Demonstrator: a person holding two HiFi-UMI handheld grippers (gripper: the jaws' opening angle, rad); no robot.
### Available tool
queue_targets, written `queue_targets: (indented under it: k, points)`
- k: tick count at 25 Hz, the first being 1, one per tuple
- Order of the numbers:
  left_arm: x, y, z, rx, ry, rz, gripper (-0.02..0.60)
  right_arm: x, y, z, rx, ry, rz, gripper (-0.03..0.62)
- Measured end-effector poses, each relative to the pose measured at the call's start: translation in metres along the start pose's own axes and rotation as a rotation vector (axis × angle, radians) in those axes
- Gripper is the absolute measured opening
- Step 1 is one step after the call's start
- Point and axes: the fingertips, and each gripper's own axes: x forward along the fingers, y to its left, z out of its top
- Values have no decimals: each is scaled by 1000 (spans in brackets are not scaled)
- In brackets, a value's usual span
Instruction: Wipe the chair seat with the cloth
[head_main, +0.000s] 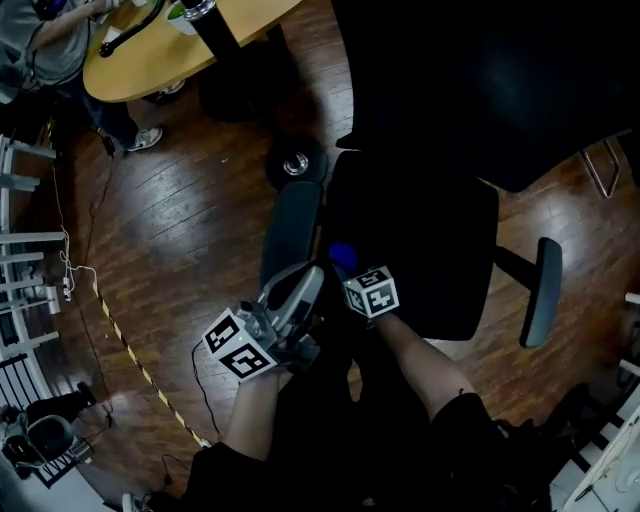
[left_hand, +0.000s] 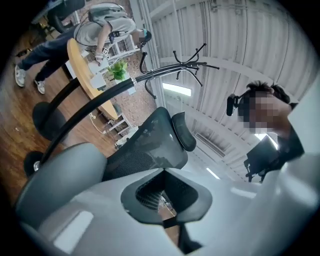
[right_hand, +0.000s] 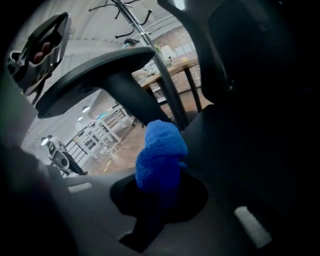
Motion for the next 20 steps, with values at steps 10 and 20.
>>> queue_targets:
  k: [10,20]
  points:
    - [-8,4,-3,-5,-10,4,-8,1,-7,-21,-41,41,-24,37]
    - [66,-20,-48,-25,132,-121,-8,-167,-180,-91,188,2,-449,37]
